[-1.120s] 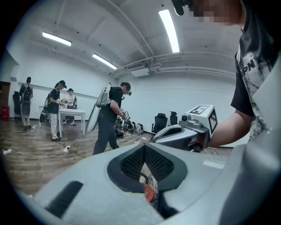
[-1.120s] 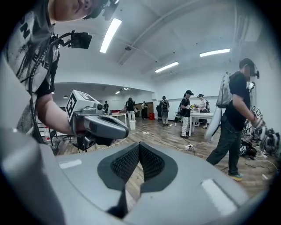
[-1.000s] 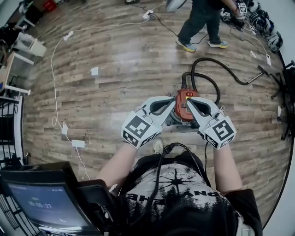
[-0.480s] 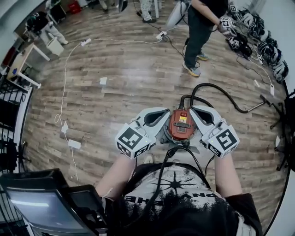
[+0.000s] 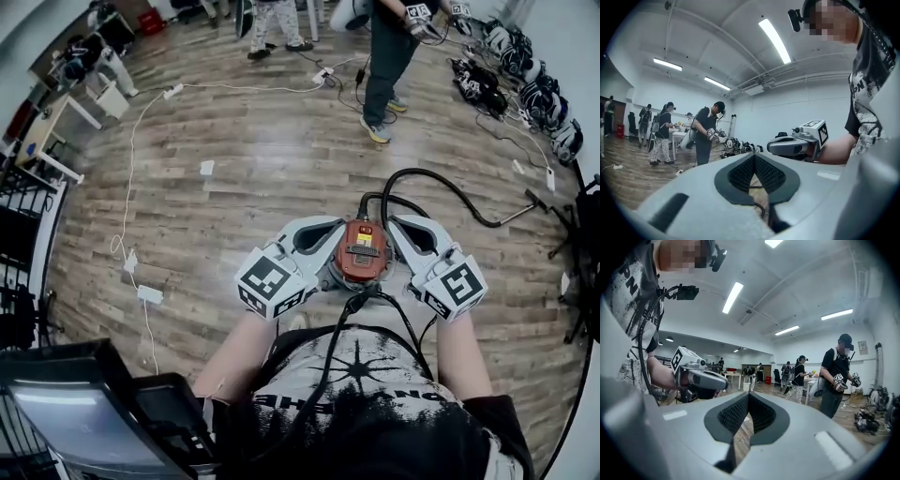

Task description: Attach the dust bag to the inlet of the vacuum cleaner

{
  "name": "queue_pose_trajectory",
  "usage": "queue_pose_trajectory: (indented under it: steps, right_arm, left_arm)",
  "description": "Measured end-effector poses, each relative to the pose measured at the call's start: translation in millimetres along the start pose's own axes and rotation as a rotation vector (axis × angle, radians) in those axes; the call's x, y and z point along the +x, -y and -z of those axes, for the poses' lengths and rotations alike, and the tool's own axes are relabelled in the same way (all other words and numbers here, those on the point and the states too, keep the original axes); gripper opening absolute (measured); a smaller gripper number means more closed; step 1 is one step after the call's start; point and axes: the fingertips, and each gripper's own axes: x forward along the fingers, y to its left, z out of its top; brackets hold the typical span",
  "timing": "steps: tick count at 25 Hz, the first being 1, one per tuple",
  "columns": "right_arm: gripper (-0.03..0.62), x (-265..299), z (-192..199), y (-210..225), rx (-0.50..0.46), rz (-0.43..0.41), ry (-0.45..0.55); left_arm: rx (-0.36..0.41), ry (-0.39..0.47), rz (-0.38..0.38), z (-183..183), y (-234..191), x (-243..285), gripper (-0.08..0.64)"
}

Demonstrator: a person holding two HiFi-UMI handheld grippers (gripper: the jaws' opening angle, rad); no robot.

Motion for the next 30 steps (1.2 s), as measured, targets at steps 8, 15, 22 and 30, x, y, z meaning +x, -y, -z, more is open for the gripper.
queue_pose_trajectory:
  steps: [8,15,22,30]
  right_arm:
    - [0.006,-5,3,-2,-0.026,0.031,-0.023]
    - [0.006,-5,2,-6,-0.032,0.039,-0.028]
    - [0.006,-8,3,-3,-0.04,0.051,-0.03]
    - [0.006,-7,-1,-13,-0.052,0.053,-0.039]
  left_arm:
    - [0.0,-0.01,0.046,-2,7,3,0.003]
    - [-0.011,-0.009,0.079,-5,7,4,0.003]
    - [0.001,-0.014,0.093,-4,9,9,0.003]
    - [0.005,-0.011,0.099,-7,12,0,0.003]
